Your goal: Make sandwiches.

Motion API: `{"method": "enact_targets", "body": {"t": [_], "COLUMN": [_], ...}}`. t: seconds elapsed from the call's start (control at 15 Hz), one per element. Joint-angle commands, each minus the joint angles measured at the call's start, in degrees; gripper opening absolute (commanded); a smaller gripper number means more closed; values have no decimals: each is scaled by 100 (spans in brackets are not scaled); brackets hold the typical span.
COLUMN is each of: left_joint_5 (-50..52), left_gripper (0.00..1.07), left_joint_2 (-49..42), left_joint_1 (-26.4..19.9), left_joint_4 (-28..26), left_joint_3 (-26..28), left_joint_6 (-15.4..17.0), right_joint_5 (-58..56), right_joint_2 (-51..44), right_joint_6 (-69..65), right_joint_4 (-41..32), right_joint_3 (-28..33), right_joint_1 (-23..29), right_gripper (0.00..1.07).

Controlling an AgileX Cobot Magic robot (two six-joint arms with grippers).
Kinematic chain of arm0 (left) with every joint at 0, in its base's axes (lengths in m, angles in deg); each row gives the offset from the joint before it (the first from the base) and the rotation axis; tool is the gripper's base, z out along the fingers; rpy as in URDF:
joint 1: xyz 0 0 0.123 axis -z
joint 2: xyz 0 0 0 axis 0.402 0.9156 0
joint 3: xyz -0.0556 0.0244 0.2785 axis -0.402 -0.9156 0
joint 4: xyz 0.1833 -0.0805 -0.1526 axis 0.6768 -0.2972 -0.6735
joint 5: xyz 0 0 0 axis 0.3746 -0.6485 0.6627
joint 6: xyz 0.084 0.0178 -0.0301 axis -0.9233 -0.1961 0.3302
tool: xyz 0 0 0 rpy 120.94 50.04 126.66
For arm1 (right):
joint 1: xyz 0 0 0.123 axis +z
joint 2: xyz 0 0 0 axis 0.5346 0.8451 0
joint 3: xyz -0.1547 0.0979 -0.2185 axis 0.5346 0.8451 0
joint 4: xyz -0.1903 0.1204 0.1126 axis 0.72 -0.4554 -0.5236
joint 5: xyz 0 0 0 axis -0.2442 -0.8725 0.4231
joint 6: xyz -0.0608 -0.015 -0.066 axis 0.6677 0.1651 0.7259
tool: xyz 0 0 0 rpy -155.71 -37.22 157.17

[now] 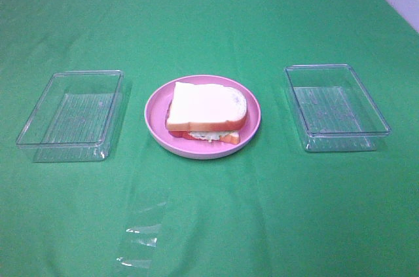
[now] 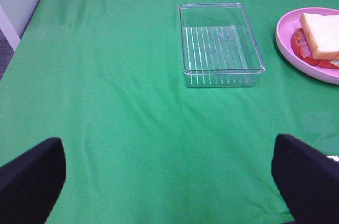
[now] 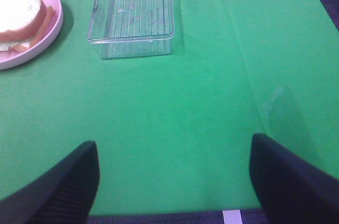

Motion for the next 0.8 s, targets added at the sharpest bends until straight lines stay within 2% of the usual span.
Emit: {"method": "enact_targets", "body": {"t": [0.07, 0.8], "left_joint_5": [29, 29], "left_gripper": [98, 98], "left_joint_2": [-109, -115], "left_joint_1": [-11, -11], "left_joint_4": [-63, -86], "left_joint_3": [-17, -17], "left_joint_6": [11, 11], "right_joint_5": [17, 17], "right_joint_2": [-189, -189], "right_joint_6": [40, 40], "right_joint_4": [-11, -11], "right_joint_3": [11, 11], "right_joint_1": [11, 11], "right_gripper": [75, 75]}}
